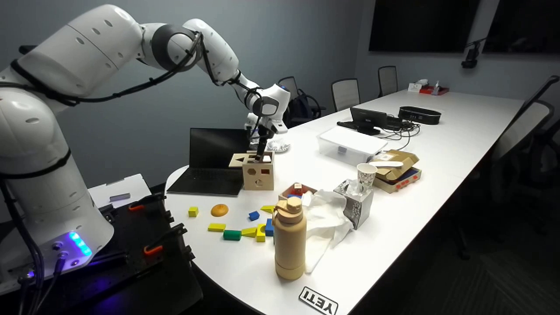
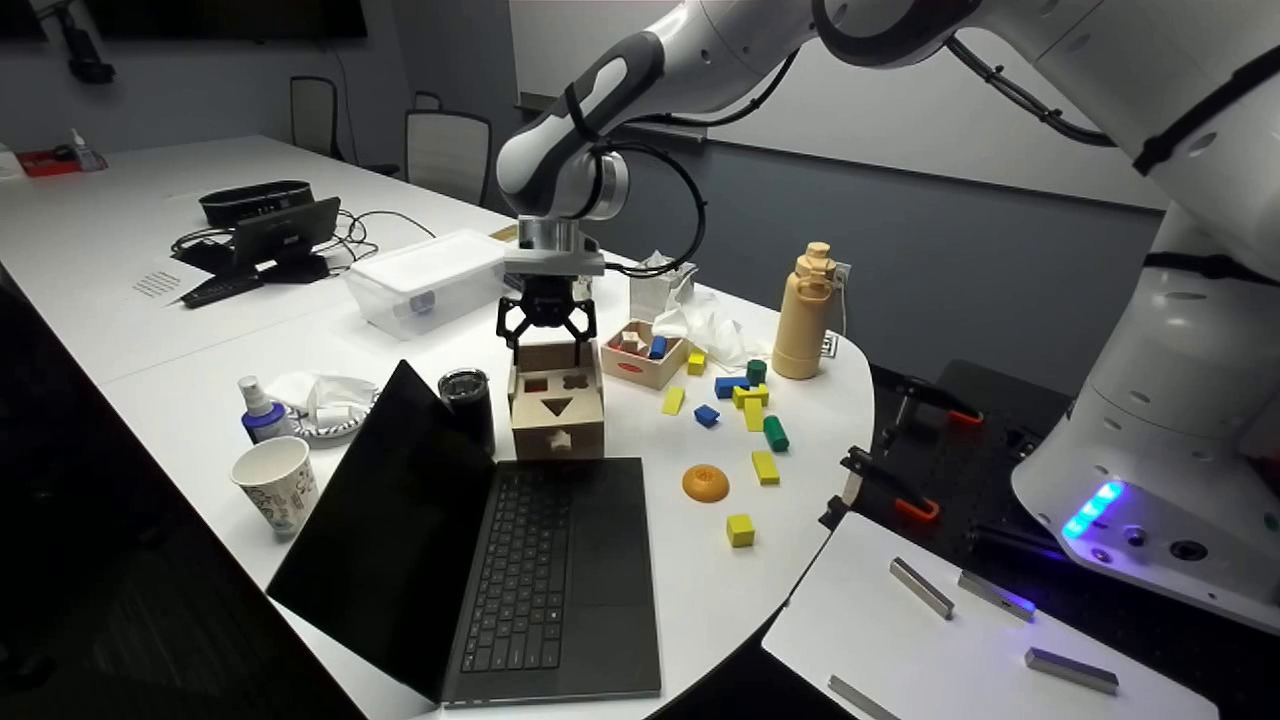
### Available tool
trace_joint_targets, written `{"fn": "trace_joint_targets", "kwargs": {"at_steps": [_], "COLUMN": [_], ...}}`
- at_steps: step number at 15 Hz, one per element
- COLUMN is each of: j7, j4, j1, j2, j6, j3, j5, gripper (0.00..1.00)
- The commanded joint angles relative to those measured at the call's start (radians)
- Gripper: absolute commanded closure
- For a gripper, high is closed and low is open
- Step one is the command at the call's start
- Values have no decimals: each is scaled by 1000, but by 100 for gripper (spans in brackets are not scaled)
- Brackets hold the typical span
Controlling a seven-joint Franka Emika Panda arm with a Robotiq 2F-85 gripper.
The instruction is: Open the cube-shaped object completely
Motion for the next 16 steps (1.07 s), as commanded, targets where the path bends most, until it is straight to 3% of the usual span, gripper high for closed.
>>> {"fn": "trace_joint_targets", "kwargs": {"at_steps": [1, 10, 16], "j7": [24, 145, 206], "j4": [-121, -319, -391], "j1": [19, 118, 125], "j2": [-122, -373, -450], "j6": [87, 177, 191], "j3": [-25, -84, -77], "j5": [-4, -148, -218], "gripper": [0, 0, 0]}}
